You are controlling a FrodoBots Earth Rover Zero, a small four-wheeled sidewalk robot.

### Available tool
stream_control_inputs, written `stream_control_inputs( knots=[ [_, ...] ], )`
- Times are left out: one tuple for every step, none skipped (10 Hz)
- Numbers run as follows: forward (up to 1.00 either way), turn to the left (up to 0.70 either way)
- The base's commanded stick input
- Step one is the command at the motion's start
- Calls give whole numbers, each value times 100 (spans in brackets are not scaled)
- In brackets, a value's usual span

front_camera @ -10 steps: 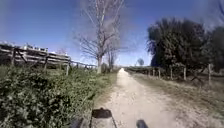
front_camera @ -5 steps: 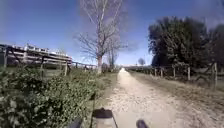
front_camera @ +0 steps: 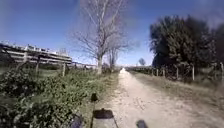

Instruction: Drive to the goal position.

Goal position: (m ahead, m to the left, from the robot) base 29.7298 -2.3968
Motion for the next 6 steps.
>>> stream_control_inputs(
  knots=[
    [50,0],
    [50,0],
    [50,0],
    [50,0],
    [50,0],
    [50,0]
  ],
)
